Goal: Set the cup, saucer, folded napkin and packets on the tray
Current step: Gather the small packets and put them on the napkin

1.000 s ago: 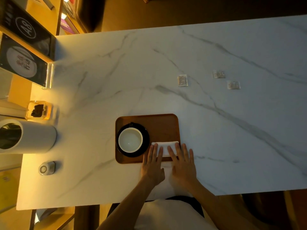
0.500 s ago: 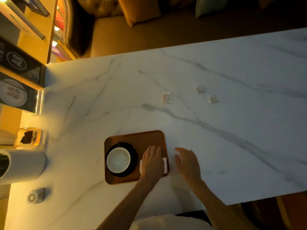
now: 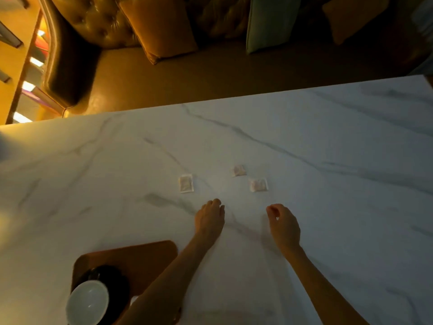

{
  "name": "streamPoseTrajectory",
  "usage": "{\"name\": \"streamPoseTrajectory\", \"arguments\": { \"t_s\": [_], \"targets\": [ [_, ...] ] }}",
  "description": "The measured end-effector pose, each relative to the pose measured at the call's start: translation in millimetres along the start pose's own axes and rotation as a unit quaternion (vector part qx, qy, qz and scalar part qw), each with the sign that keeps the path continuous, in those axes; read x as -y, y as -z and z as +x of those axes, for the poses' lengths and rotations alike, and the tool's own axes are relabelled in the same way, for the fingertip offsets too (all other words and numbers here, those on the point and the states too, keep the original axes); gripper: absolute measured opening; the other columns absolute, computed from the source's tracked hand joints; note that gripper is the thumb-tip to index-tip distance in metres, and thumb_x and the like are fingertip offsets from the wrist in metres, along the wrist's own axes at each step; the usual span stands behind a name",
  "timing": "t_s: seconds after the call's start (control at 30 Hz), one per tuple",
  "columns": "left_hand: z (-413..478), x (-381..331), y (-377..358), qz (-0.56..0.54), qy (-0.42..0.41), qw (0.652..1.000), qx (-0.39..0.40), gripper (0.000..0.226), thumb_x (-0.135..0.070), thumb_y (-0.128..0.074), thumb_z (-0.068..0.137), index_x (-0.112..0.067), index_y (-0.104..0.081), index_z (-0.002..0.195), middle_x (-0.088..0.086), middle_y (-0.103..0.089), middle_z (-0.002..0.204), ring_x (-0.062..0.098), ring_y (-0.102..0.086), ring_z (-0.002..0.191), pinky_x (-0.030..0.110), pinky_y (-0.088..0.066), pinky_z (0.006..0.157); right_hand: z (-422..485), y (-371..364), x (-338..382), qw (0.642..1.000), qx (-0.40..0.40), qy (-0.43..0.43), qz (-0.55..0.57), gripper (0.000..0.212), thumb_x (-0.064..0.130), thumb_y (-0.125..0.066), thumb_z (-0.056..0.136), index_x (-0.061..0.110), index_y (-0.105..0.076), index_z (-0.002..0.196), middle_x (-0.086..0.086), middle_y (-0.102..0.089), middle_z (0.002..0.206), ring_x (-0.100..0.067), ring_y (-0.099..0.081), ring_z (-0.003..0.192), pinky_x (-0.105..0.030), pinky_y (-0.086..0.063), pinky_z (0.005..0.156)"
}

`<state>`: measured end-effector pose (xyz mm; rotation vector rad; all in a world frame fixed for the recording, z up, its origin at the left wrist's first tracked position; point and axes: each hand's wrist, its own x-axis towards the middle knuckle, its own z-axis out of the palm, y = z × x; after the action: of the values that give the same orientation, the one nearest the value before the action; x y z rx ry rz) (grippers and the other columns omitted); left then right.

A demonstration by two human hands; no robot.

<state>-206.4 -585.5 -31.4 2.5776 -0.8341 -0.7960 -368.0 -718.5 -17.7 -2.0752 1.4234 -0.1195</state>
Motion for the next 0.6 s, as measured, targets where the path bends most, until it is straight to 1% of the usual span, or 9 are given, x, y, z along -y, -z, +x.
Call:
{"name": "streamPoseTrajectory", "arguments": {
  "t_s": [0.1, 0.17, 0.27, 0.33, 0.4, 0.5, 0.57, 0.6],
  "targets": [
    [35, -34, -7, -0.017, -0.008, 1.0, 0.012, 0.024, -0.029, -0.041, 0.099, -0.014, -0.057, 0.108, 0.01, -0.063, 0.108, 0.031, -0.06, 0.103, 0.042, -0.047, 0.083, 47, 0, 2, 1.0, 0.013, -0.003, -0.007, 0.02, 0.028, -0.053, 0.095, 0.015, -0.065, 0.103, -0.005, -0.069, 0.097, -0.022, -0.064, 0.086, -0.031, -0.05, 0.07],
    [57, -57, -11, -0.015, -0.03, 0.999, 0.026, 0.024, -0.026, -0.042, 0.099, -0.014, -0.057, 0.113, 0.011, -0.062, 0.114, 0.031, -0.058, 0.108, 0.043, -0.047, 0.086, 76, -3, 6, 1.0, 0.02, -0.013, -0.013, 0.018, 0.027, -0.053, 0.094, 0.015, -0.065, 0.101, -0.006, -0.07, 0.096, -0.023, -0.064, 0.084, -0.03, -0.049, 0.068],
    [85, -87, -18, 0.021, -0.085, 0.995, 0.05, 0.027, -0.023, -0.046, 0.098, -0.014, -0.056, 0.121, 0.01, -0.057, 0.125, 0.03, -0.052, 0.119, 0.043, -0.046, 0.092, 108, -13, 11, 0.997, 0.046, -0.054, -0.027, 0.021, 0.03, -0.057, 0.091, 0.014, -0.065, 0.101, -0.007, -0.07, 0.097, -0.026, -0.065, 0.085, -0.033, -0.05, 0.07],
    [100, -102, -24, 0.048, -0.114, 0.991, 0.06, 0.027, -0.022, -0.051, 0.096, -0.013, -0.054, 0.121, 0.01, -0.056, 0.127, 0.03, -0.05, 0.12, 0.043, -0.047, 0.092, 118, -21, 12, 0.994, 0.065, -0.085, -0.038, 0.028, 0.037, -0.059, 0.09, 0.013, -0.064, 0.102, -0.008, -0.069, 0.098, -0.027, -0.065, 0.087, -0.033, -0.05, 0.072],
    [111, -113, -32, 0.078, -0.131, 0.985, 0.075, 0.03, -0.022, -0.059, 0.092, -0.013, -0.054, 0.12, 0.01, -0.055, 0.126, 0.03, -0.05, 0.119, 0.043, -0.047, 0.093, 122, -29, 11, 0.992, 0.068, -0.1, -0.042, 0.031, 0.039, -0.061, 0.088, 0.012, -0.062, 0.104, -0.008, -0.068, 0.101, -0.027, -0.065, 0.092, -0.035, -0.051, 0.075],
    [122, -118, -45, 0.119, -0.144, 0.979, 0.078, 0.036, -0.015, -0.066, 0.086, -0.014, -0.051, 0.118, 0.009, -0.052, 0.124, 0.03, -0.051, 0.117, 0.041, -0.047, 0.097, 126, -36, 9, 0.991, 0.059, -0.113, -0.029, 0.027, 0.031, -0.063, 0.088, 0.011, -0.062, 0.106, -0.009, -0.067, 0.106, -0.027, -0.064, 0.097, -0.038, -0.053, 0.081],
    [126, -117, -50, 0.114, -0.142, 0.981, 0.07, 0.039, -0.012, -0.067, 0.083, -0.013, -0.048, 0.117, 0.011, -0.053, 0.123, 0.031, -0.05, 0.117, 0.041, -0.045, 0.097, 130, -38, 7, 0.992, 0.059, -0.11, 0.011, 0.024, 0.023, -0.066, 0.087, 0.008, -0.064, 0.105, -0.01, -0.068, 0.105, -0.027, -0.064, 0.097, -0.037, -0.052, 0.083],
    [127, -116, -51, 0.107, -0.14, 0.982, 0.074, 0.04, -0.014, -0.069, 0.083, -0.013, -0.048, 0.117, 0.012, -0.053, 0.122, 0.032, -0.049, 0.117, 0.041, -0.044, 0.097, 131, -37, 6, 0.992, 0.062, -0.104, 0.034, 0.021, 0.02, -0.068, 0.086, 0.008, -0.065, 0.103, -0.009, -0.069, 0.104, -0.026, -0.065, 0.095, -0.034, -0.052, 0.083]
  ]
}}
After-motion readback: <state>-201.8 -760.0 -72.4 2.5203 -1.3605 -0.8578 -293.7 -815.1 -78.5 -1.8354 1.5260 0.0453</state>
